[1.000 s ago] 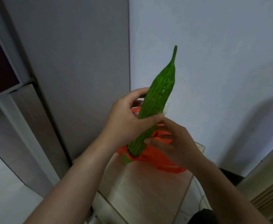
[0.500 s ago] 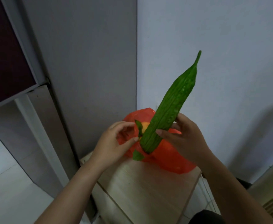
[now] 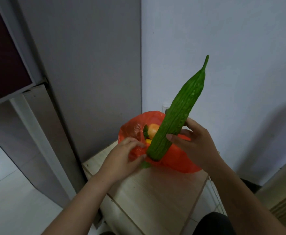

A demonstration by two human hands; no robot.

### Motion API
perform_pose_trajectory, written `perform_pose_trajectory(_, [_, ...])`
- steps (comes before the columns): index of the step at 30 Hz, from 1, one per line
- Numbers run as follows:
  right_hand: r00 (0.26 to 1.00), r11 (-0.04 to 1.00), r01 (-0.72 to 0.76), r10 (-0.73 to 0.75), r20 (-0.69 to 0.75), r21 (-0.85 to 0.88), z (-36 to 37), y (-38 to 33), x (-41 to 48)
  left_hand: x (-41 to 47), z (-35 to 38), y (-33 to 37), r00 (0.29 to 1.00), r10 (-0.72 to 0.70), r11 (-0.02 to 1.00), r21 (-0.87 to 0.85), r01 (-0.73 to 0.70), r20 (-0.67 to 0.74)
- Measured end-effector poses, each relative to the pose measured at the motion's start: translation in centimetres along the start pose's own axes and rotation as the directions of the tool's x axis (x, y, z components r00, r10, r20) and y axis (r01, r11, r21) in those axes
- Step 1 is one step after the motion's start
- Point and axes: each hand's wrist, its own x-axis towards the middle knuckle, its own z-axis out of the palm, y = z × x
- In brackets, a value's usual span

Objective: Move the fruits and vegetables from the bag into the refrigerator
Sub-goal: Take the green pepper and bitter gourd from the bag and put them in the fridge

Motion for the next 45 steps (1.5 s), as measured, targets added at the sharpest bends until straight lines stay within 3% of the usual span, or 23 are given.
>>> perform_pose_trajectory(9, [0.974, 0.990, 0.090, -0.066, -0.218, 0.104, -2.5, -2.5, 0.7, -0.5, -0.6, -1.7, 1.000, -0.013, 0.993, 0.122, 0.010, 0.027])
perform_pose_trajectory(15, [0.949, 0.993, 0.079, -0.102, -0.297, -0.088, -5.0, -3.5, 0.3, -1.2, -1.7, -4.3, 0.991, -0.132, 0.956, 0.270, 0.116, 0.039])
perform_pose_trajectory(18, [0.933, 0.983, 0.059, -0.117, -0.341, -0.176, -6.0, -3.3, 0.1, -1.2, -2.2, -4.5, 0.986, -0.163, 0.951, 0.263, 0.162, -0.017])
perform_pose_trajectory(25, [0.933, 0.986, 0.085, -0.129, -0.336, -0.141, -5.7, -2.8, 2.3, 2.3, -1.9, 0.4, 0.967, 0.082, 0.965, 0.263, -0.016, -0.242])
perform_pose_trajectory(28, [0.936, 0.990, 0.116, -0.137, -0.325, -0.083, -5.6, -2.9, 3.6, 3.7, -2.1, 1.0, 0.969, 0.164, 0.939, 0.331, -0.097, -0.182])
perform_pose_trajectory(31, [0.943, 0.989, 0.139, -0.149, -0.299, -0.054, -5.2, -2.9, 5.0, 4.9, -2.5, -0.2, 0.974, 0.226, 0.885, 0.421, -0.202, -0.007])
perform_pose_trajectory(37, [0.956, 0.987, 0.158, -0.158, -0.248, -0.020, -4.8, -2.5, 7.9, 6.9, -3.2, -2.0, 0.974, 0.056, 0.865, 0.477, -0.158, 0.222])
perform_pose_trajectory(40, [0.964, 0.991, 0.130, -0.133, -0.229, -0.030, -4.9, -1.6, 8.3, 7.6, -2.8, -2.7, 0.971, 0.008, 0.856, 0.501, -0.131, 0.240])
perform_pose_trajectory(45, [0.965, 0.994, 0.110, -0.109, -0.239, -0.011, -5.6, -0.3, 7.7, 7.4, -1.2, -3.4, 0.988, 0.118, 0.819, 0.552, -0.156, 0.103])
